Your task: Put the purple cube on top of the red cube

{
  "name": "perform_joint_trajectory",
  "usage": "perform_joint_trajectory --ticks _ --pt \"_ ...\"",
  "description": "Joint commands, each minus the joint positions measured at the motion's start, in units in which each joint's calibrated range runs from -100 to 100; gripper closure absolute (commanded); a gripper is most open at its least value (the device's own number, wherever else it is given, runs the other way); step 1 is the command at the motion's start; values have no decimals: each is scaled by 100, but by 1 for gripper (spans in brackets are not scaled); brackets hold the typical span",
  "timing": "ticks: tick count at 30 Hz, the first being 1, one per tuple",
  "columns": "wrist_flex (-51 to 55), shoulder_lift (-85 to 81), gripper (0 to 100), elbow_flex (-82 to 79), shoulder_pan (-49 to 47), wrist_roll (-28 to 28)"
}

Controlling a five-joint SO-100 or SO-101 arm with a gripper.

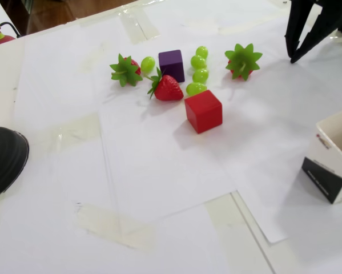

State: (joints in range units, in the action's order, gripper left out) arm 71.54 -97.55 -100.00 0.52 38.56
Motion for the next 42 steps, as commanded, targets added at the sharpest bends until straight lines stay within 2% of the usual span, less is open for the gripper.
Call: perform_joint_trajectory --ticks 1,26,42 --pt "76 -5 100 0 -60 -24" --pt "76 -5 100 0 -52 -24" --pt "-218 -5 100 0 301 332"
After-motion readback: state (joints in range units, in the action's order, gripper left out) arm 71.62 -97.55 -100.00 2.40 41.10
